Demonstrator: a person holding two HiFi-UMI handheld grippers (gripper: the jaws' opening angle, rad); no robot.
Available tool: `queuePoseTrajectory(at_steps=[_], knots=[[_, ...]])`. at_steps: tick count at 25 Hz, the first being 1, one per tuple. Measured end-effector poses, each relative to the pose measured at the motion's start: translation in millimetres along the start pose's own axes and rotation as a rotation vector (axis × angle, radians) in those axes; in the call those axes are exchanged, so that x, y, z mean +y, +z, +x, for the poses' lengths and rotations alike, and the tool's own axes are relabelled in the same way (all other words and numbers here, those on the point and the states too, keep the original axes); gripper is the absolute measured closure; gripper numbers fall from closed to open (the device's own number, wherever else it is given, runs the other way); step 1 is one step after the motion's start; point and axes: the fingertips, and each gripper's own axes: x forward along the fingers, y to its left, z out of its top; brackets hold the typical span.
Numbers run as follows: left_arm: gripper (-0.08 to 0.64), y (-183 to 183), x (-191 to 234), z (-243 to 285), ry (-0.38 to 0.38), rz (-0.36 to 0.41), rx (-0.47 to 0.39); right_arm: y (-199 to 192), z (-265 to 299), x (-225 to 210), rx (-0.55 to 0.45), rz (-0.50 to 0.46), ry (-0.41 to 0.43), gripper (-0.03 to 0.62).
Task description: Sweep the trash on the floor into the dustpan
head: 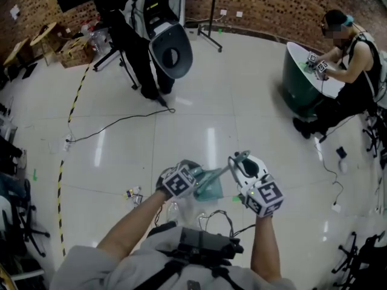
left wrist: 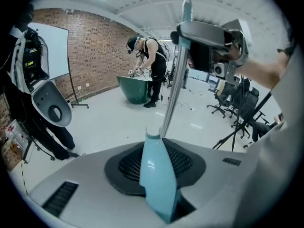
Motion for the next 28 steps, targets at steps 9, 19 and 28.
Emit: queuePoseTrajectory(at_steps=[9,19,28], knots=[[0.446,28,21,-52,0.045,0.013,-0.027,45,-25,-11,-0.052,-0.081,-0.148,0.491],[0.446,74,27,-80,0.085,0.053,-0.121,46,-26,-10,-0.053,-0.119,-0.183,0.491],[0.446,86,29,-84,0.084,0.049,-0.175,48,-27,-8,-0.062,-0.121,-0.195,0.491]])
